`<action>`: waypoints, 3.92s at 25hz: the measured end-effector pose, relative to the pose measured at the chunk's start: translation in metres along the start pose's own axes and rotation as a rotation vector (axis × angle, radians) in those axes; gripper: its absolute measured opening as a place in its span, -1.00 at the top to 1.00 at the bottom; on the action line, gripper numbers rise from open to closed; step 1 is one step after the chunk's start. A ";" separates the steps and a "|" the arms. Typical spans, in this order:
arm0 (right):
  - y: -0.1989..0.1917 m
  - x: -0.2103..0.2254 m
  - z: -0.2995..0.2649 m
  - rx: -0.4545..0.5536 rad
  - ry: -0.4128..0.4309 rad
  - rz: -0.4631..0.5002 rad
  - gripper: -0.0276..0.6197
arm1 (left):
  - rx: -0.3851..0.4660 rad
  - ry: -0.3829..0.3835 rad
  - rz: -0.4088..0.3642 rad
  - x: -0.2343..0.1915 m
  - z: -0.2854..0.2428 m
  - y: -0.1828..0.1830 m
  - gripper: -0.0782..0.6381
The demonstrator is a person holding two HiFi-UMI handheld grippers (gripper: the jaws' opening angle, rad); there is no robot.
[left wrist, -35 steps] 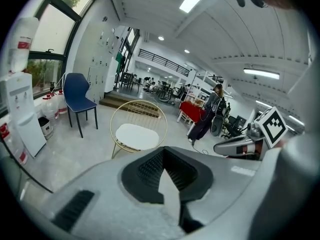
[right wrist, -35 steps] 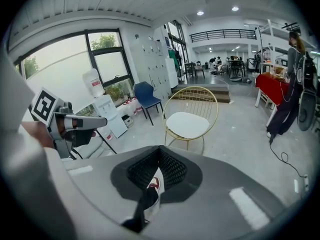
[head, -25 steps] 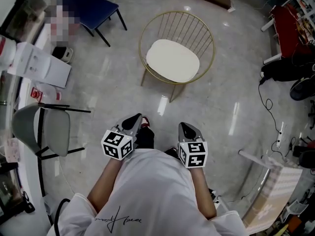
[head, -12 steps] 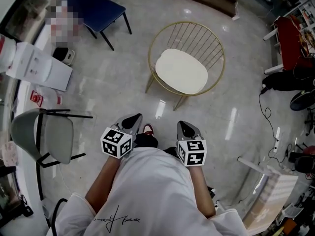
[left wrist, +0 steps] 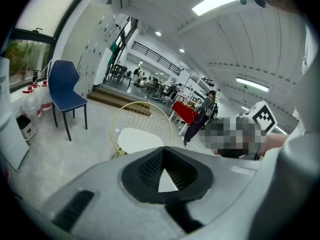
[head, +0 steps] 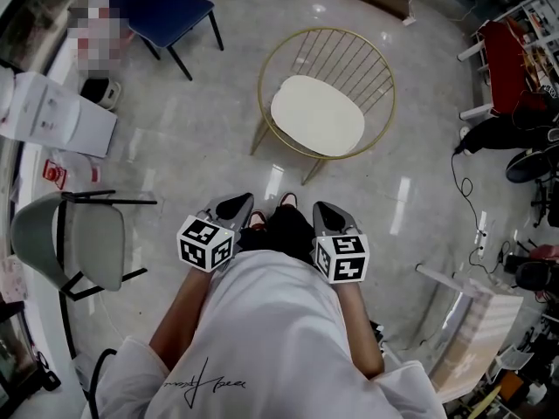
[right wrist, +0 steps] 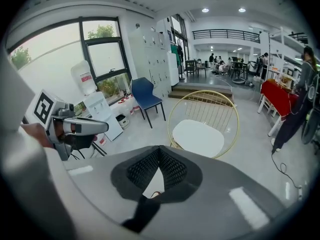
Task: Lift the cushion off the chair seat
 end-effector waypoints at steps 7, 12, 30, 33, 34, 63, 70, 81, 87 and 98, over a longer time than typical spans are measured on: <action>0.003 0.011 -0.003 0.010 -0.006 -0.009 0.89 | -0.036 -0.094 -0.075 0.018 -0.022 0.006 0.78; 0.015 0.030 -0.019 0.032 -0.007 -0.042 0.89 | -0.034 -0.081 -0.097 0.007 -0.037 0.026 0.78; 0.088 0.130 -0.087 -0.009 0.009 -0.156 0.89 | -0.134 -0.077 -0.050 -0.035 -0.154 0.116 0.78; 0.100 0.152 -0.095 -0.016 0.013 -0.179 0.89 | -0.149 -0.086 -0.051 -0.035 -0.178 0.136 0.78; 0.104 0.159 -0.098 -0.017 0.013 -0.186 0.89 | -0.148 -0.088 -0.046 -0.036 -0.186 0.143 0.78; 0.145 0.235 -0.149 -0.025 -0.159 -0.499 0.89 | -0.350 -0.173 -0.037 -0.103 -0.298 0.225 0.78; 0.145 0.229 -0.175 -0.070 -0.249 -0.546 0.89 | -0.420 -0.233 -0.035 -0.140 -0.322 0.227 0.78; 0.114 0.256 -0.229 -0.160 -0.296 -0.616 0.89 | -0.498 -0.160 0.011 -0.202 -0.360 0.191 0.78; 0.086 0.270 -0.240 -0.189 -0.349 -0.683 0.89 | -0.528 -0.147 0.029 -0.215 -0.374 0.175 0.78; 0.066 0.286 -0.267 -0.137 -0.342 -0.780 0.89 | -0.553 -0.110 0.006 -0.230 -0.395 0.150 0.78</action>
Point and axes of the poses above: the fingertips, and each gripper's own axes: z backward along the fingers, x to its right, y out of its top, the point moved 4 cm from there along z, backward along the fingers, and after that the axes turned 3 degrees about -x, right-handed, at the moved point
